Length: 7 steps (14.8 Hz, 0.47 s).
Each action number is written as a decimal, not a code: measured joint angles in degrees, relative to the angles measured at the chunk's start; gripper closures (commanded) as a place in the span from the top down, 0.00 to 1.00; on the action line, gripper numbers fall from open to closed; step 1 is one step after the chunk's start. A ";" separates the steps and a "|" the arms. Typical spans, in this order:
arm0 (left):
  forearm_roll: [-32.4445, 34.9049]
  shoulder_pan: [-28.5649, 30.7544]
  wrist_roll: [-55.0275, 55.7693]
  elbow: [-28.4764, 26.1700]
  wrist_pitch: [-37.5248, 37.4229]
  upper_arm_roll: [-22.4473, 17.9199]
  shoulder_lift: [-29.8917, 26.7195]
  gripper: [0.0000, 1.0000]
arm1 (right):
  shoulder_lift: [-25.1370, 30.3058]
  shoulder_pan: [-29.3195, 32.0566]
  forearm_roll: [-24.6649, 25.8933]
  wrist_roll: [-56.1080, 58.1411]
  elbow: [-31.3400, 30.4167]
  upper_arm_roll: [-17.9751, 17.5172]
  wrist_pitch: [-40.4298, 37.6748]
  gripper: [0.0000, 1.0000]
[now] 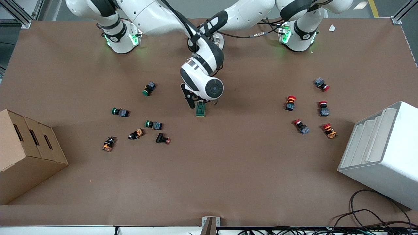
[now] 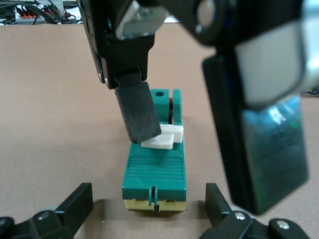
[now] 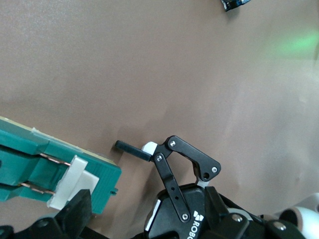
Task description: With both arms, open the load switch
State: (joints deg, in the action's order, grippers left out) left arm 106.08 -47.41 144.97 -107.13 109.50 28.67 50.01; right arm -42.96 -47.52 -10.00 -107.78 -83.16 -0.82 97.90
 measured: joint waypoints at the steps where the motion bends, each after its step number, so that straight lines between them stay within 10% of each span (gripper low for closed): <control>1: 0.00 0.00 0.00 0.01 0.00 0.00 0.00 0.99 | 0.00 0.00 0.04 0.08 -0.07 0.08 0.15 1.00; 7: -0.58 0.03 -2.03 0.47 0.15 -0.06 0.01 0.99 | 1.60 4.47 2.42 11.94 0.99 1.98 -2.48 1.00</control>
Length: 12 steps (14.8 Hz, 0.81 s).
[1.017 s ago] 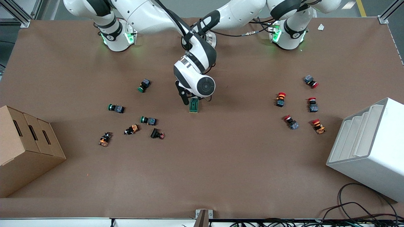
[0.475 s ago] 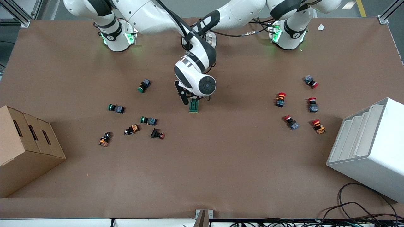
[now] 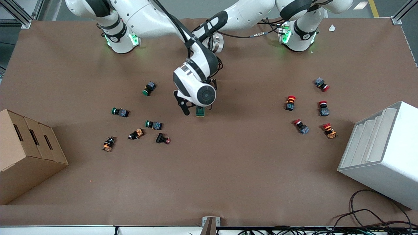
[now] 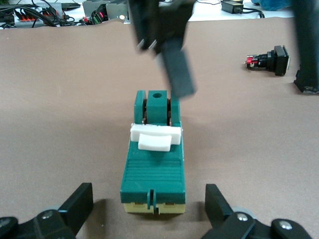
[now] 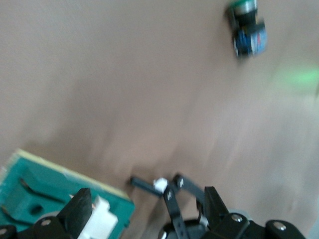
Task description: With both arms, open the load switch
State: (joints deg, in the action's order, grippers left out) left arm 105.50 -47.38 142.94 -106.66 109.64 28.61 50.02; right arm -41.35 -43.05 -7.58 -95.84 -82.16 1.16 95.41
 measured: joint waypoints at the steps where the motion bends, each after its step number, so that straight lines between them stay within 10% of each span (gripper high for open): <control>1: -0.43 0.00 -0.12 0.15 0.04 0.01 -0.01 0.99 | 1.04 1.77 1.47 3.43 0.25 0.05 -0.37 1.00; 12: -29.48 1.33 -18.03 11.62 0.06 1.11 -8.55 1.00 | 10.84 19.59 8.88 50.44 0.54 0.26 3.21 1.00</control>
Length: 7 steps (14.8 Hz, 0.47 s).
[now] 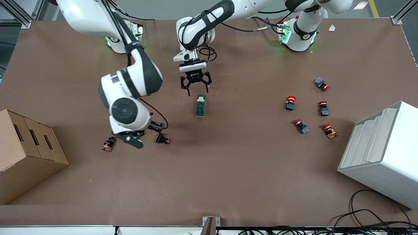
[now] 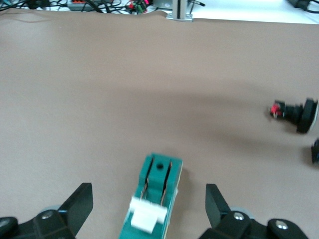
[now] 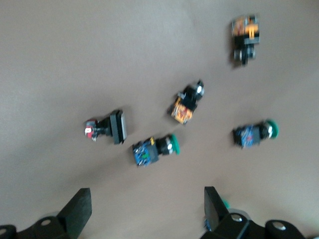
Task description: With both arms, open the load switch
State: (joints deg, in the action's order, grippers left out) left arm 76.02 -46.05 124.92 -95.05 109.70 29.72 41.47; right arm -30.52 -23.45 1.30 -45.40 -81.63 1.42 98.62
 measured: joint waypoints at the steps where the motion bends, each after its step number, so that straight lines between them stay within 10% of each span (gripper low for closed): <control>1: -3.03 1.04 -3.19 1.21 0.00 -0.04 -1.44 1.00 | 0.55 1.50 0.05 4.62 0.04 0.01 0.25 1.00; 7: -23.45 12.85 -30.55 7.79 0.16 -0.14 -12.53 1.00 | 6.28 11.60 0.38 31.79 1.46 0.08 0.58 1.00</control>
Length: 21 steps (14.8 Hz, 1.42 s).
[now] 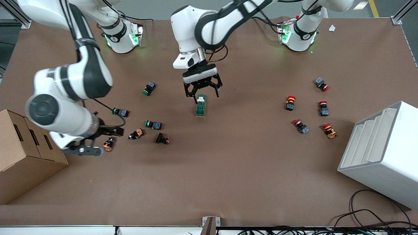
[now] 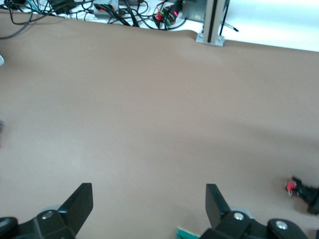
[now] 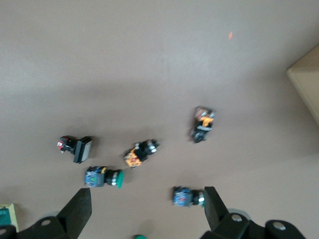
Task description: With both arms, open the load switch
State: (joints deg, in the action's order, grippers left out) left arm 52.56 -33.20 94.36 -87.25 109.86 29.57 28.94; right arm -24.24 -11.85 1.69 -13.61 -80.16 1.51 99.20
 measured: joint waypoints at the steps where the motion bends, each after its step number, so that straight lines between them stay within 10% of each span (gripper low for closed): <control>1: -3.59 2.44 -5.09 0.70 0.01 -0.03 -2.01 1.00 | 1.03 1.19 0.00 1.90 0.28 -0.01 0.00 1.00; 9: -27.96 22.93 -44.46 3.12 -3.86 -1.61 -14.44 1.00 | 7.29 5.15 0.41 7.54 0.62 -0.05 -0.31 1.00; 21: -50.72 31.52 -88.68 1.05 -16.98 -21.52 -26.71 1.00 | 8.42 8.11 0.50 7.83 5.76 -0.09 -5.14 1.00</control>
State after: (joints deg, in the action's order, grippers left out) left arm 1.84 -1.68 5.69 -86.21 92.88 8.06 2.23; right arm -15.82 -3.74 2.19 -5.78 -74.41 1.42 94.07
